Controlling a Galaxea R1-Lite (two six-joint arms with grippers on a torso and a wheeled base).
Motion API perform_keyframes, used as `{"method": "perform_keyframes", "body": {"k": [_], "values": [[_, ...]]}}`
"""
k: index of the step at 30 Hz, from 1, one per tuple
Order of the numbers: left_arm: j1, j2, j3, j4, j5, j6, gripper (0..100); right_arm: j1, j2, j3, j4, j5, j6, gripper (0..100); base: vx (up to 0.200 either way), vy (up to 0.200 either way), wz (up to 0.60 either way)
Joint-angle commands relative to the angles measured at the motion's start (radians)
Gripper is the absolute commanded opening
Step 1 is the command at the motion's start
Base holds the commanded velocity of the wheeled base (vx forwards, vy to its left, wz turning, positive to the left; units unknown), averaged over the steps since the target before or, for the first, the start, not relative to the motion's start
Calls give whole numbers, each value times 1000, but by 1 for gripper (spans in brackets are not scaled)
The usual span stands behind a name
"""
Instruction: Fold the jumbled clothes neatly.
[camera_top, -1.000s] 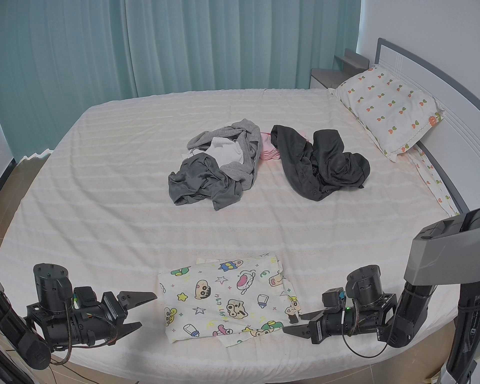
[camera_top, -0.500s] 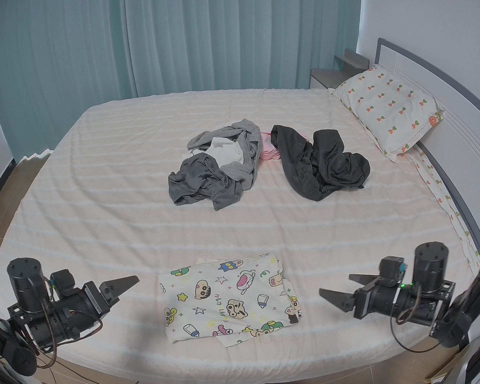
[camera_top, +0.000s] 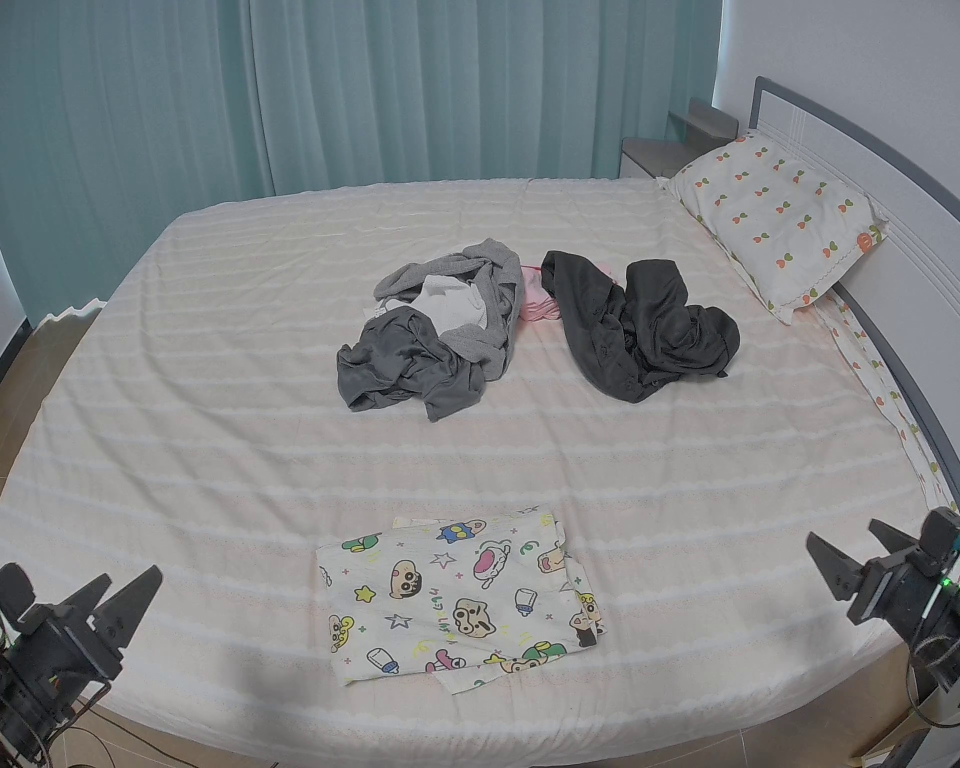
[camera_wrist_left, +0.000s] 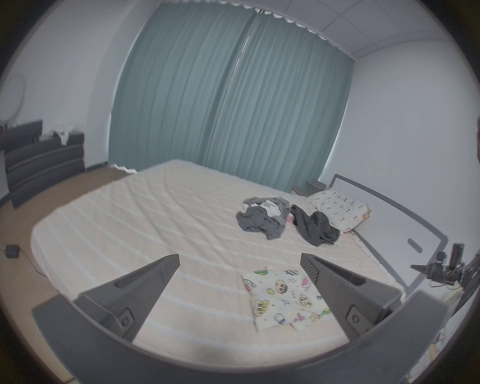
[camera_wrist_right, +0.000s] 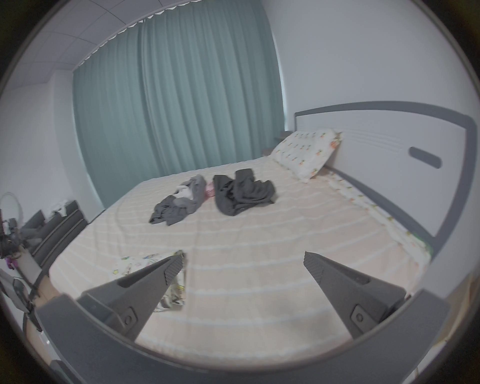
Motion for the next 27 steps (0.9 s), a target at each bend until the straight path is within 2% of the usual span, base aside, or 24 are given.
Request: {"method": "perform_keyframes", "body": {"k": [1,3,4,5,6,7,9,12,14,16,18,19,21,22,23,25,27], "values": [[39,-691,-117,526,264,337,100,-165,-663,47,452,-262,-69,100,0,0,0],[39,-690,-113,518,310,333,100,-243,-754,47,564,-259,-79,100,0,0,0],[39,-690,-111,518,313,334,100,-277,-800,47,597,-251,-83,100,0,0,0],[39,-690,-111,518,313,334,100,-277,-800,47,597,-251,-83,100,0,0,0],[39,-690,-105,521,315,334,100,-329,-877,47,642,-236,-99,100,0,0,0],[39,-690,-73,523,319,345,100,-395,-1002,47,719,-163,-159,100,0,0,0],[39,-690,-25,518,348,368,100,-453,-1130,42,798,-55,-205,100,0,0,0],[41,-690,21,514,431,414,100,-450,-1128,44,757,74,-196,100,0,0,0],[45,-690,39,514,434,419,100,-449,-1131,44,752,171,-178,100,0,0,0],[45,-690,45,511,431,414,100,-450,-1131,44,772,307,-145,100,0,0,0],[45,-690,47,509,411,414,100,-449,-1131,42,779,380,-118,100,0,0,0],[45,-690,47,509,358,416,100,-449,-1131,39,786,430,-107,100,0,0,0],[44,-688,45,511,236,399,100,-450,-1130,36,795,455,-109,100,0,0,0],[44,-685,44,514,184,382,100,-450,-1130,35,800,455,-116,100,0,0,0],[41,-681,47,515,95,368,100,-450,-1130,35,805,449,-136,100,0,0,0],[31,-679,45,525,-21,373,100,-450,-1130,35,808,407,-147,100,0,0,0],[15,-667,45,529,-14,380,100,-450,-1130,33,817,355,-147,100,0,0,0]]}}
